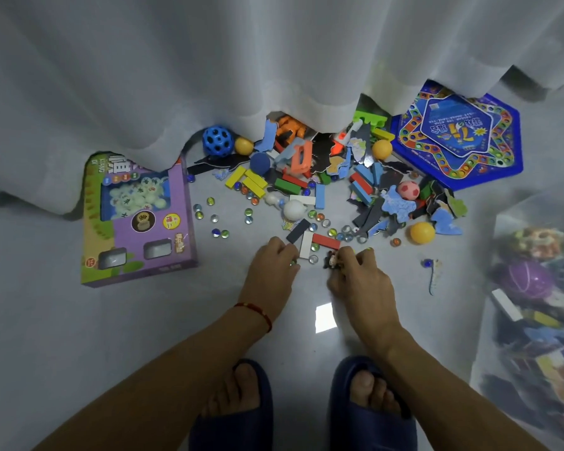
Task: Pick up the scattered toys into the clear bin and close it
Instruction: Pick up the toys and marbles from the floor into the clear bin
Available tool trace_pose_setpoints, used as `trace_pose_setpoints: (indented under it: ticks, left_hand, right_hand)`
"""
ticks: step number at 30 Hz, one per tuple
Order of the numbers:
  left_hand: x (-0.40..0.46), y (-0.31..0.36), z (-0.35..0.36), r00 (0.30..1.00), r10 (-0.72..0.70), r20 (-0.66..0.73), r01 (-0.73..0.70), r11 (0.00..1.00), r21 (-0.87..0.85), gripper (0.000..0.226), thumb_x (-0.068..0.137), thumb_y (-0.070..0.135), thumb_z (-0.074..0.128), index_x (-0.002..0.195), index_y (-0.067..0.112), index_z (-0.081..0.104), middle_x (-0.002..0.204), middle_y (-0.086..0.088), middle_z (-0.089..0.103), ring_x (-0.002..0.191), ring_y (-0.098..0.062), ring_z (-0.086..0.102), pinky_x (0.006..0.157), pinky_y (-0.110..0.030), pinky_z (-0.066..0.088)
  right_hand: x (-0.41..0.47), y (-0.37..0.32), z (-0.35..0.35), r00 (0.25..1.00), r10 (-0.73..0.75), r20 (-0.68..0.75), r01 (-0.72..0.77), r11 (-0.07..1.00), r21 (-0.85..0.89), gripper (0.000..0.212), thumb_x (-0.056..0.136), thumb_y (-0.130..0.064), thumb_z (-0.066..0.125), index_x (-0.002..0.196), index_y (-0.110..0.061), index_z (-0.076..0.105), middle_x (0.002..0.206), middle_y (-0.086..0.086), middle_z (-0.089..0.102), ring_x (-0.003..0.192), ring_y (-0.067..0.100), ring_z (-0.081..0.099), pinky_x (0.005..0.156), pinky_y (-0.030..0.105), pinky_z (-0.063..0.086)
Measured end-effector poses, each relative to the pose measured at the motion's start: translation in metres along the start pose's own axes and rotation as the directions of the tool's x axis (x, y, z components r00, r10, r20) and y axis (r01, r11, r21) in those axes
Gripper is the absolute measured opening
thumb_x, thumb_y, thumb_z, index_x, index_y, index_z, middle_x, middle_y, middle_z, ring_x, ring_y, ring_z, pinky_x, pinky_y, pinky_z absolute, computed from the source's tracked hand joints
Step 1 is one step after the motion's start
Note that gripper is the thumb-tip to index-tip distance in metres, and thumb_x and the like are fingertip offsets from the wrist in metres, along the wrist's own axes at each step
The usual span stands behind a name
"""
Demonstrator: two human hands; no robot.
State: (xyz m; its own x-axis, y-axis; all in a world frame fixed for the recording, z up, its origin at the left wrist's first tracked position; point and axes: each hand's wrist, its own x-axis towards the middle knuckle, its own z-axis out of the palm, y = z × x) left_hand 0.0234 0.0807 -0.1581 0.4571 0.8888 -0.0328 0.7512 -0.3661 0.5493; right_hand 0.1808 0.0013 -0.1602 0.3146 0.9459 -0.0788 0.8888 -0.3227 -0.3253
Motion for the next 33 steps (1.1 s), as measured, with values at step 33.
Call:
trace_pose_setpoints:
  ticks: [33]
  left_hand:
    - [-0.036,0.290,-0.150,0.742,0.134,0.657,0.589,0.338,-0.734,0.021,0.092,0.002,0.062,0.109,-0.009,0.061,0.084,-0.013,0.062,0.073,-0.019,0.065,0.069,-0.028,0.061]
  right_hand:
    - [-0.133,0.044,-0.306,0.646,0.749,-0.147,-0.043,0.228,0.973,0.013,0.094,-0.006,0.058,0.107,-0.004,0.059,0.080,0.014,0.061,0.047,0.017,0.050,0.039,0.024,0.042]
